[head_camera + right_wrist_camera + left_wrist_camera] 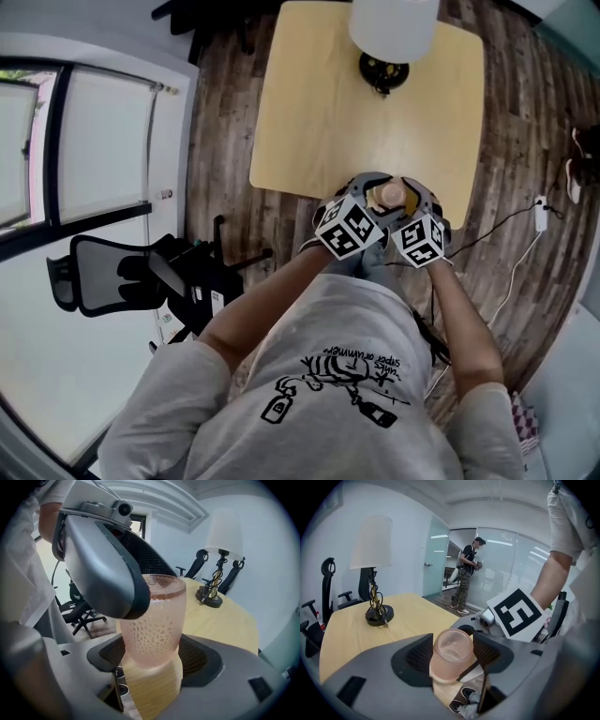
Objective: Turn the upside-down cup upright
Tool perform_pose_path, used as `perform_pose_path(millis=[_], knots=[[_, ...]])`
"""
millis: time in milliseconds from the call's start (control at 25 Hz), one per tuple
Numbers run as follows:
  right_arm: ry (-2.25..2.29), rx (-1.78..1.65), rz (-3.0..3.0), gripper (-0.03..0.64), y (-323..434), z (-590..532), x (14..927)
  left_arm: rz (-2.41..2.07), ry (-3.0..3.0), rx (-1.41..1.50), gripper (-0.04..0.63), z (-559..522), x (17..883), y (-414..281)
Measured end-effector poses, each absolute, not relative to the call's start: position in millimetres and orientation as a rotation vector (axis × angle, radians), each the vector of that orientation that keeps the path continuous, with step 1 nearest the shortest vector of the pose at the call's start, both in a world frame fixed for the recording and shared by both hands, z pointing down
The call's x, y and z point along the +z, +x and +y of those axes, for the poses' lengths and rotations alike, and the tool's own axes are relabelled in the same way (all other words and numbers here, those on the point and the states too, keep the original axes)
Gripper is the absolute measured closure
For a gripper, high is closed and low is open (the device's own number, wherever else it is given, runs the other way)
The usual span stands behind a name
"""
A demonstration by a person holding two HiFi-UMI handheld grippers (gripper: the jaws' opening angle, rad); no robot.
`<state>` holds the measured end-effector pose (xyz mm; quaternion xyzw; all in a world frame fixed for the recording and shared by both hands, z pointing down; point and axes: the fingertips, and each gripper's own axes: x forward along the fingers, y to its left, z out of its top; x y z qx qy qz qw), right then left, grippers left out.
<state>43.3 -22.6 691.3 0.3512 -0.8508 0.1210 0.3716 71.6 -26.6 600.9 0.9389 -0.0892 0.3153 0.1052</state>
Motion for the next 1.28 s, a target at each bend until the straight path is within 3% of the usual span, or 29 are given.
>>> perform_pose_path(millis=[1280], knots=[[0.927,0.385,-2.155,0.275,51,-22,725,-0.233,2.741,0.930,0.342,-25,622,81]])
